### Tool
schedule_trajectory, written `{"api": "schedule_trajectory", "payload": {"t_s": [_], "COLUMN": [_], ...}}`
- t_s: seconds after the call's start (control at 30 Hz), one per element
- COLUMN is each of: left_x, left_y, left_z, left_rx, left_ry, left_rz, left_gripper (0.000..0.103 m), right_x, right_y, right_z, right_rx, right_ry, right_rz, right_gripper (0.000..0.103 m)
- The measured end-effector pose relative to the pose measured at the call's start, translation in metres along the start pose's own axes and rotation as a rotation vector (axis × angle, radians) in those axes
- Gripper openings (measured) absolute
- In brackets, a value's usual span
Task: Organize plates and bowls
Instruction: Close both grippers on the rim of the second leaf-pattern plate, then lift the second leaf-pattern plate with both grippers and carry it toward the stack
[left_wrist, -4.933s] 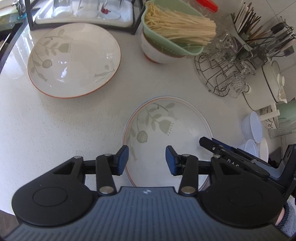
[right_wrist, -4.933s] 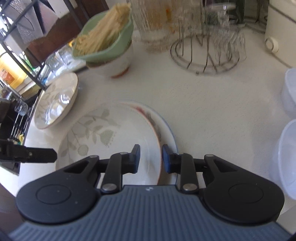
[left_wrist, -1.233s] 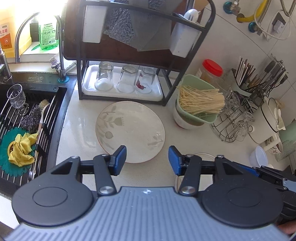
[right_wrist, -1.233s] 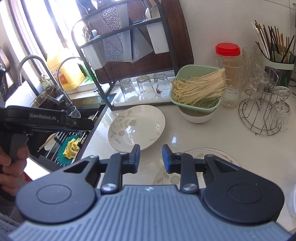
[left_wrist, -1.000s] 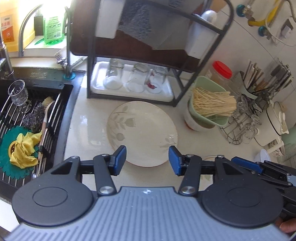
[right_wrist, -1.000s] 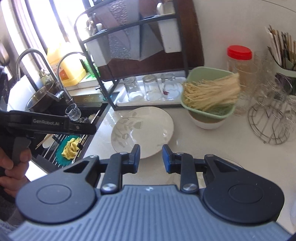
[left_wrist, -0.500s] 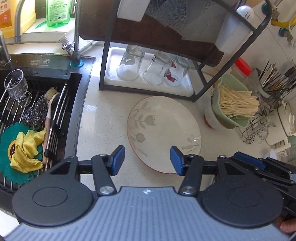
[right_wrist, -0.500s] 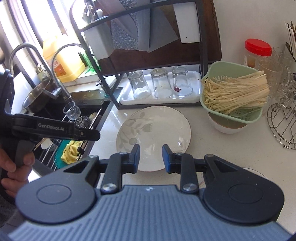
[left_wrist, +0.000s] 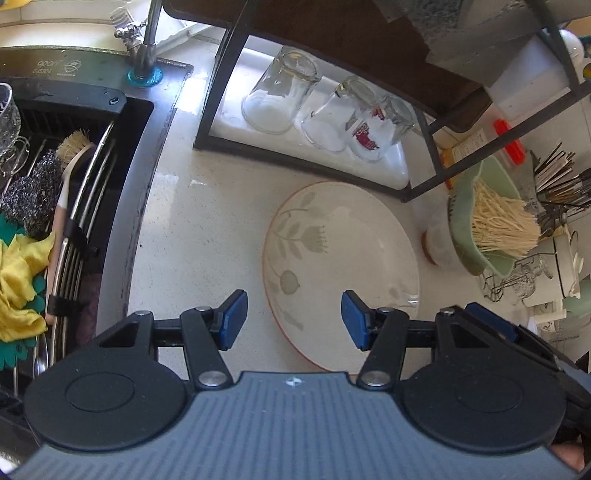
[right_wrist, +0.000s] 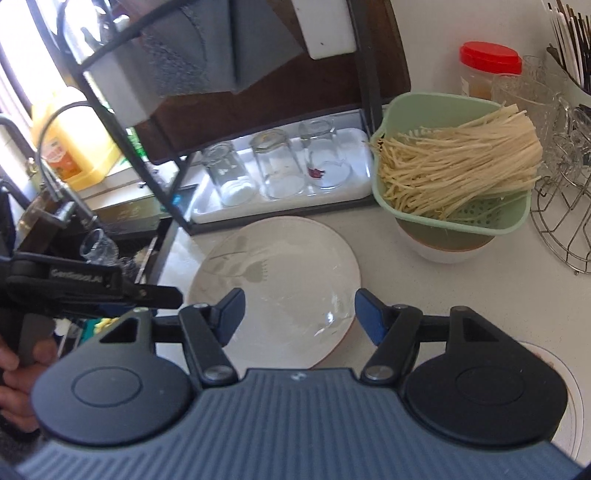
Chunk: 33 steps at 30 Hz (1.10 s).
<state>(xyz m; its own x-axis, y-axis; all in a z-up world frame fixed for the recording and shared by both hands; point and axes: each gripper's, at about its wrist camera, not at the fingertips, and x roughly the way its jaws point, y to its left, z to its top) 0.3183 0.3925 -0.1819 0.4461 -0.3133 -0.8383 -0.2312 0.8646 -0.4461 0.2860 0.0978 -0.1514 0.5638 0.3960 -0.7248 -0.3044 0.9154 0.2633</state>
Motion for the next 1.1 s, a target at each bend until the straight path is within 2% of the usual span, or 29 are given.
{"api": "schedule_trajectory", "payload": {"t_s": [0.07, 0.27, 0.37, 0.4, 0.5, 0.57, 0.63, 0.7, 0.8, 0.9, 1.1], "left_x": [0.010, 0.035, 0.042, 0.044, 0.047, 0.049, 0.054, 0.059, 0.065, 0.074, 0.077], "left_y": [0.005, 0.011, 0.010, 0.010, 0.006, 0.004, 0.002, 0.003, 0.004, 0.005, -0.005], "left_z": [0.005, 0.013, 0.017, 0.019, 0.025, 0.029, 0.033, 0.037, 0.042, 0.043, 0.045], "left_rx": [0.004, 0.017, 0.038, 0.050, 0.100, 0.130, 0.154, 0.168, 0.184, 0.201, 0.279], "left_ry": [0.010, 0.019, 0.020, 0.026, 0.028, 0.040, 0.057, 0.077, 0.096, 0.124, 0.128], "left_rz": [-0.002, -0.020, -0.032, -0.048, -0.039, -0.030, -0.024, -0.017, -0.022, -0.035, -0.007], "left_gripper": [0.062, 0.060, 0.054, 0.048, 0.042, 0.041, 0.038, 0.034, 0.032, 0.031, 0.032], "right_x": [0.011, 0.040, 0.051, 0.055, 0.065, 0.071, 0.074, 0.076, 0.079, 0.084, 0.083], "right_y": [-0.001, -0.010, -0.014, -0.017, -0.025, -0.031, -0.030, -0.029, -0.032, -0.035, -0.039], "right_z": [0.001, 0.005, 0.007, 0.007, 0.007, 0.007, 0.007, 0.006, 0.006, 0.003, 0.000], "right_rx": [0.012, 0.011, 0.027, 0.047, 0.136, 0.201, 0.189, 0.175, 0.211, 0.234, 0.258], "right_ry": [0.004, 0.053, 0.065, 0.070, 0.101, 0.140, 0.149, 0.150, 0.152, 0.164, 0.163], "right_rz": [-0.036, -0.061, -0.071, -0.070, -0.057, -0.052, -0.050, -0.051, -0.040, -0.026, 0.020], "right_gripper": [0.068, 0.066, 0.058, 0.054, 0.051, 0.044, 0.037, 0.036, 0.032, 0.032, 0.032]}}
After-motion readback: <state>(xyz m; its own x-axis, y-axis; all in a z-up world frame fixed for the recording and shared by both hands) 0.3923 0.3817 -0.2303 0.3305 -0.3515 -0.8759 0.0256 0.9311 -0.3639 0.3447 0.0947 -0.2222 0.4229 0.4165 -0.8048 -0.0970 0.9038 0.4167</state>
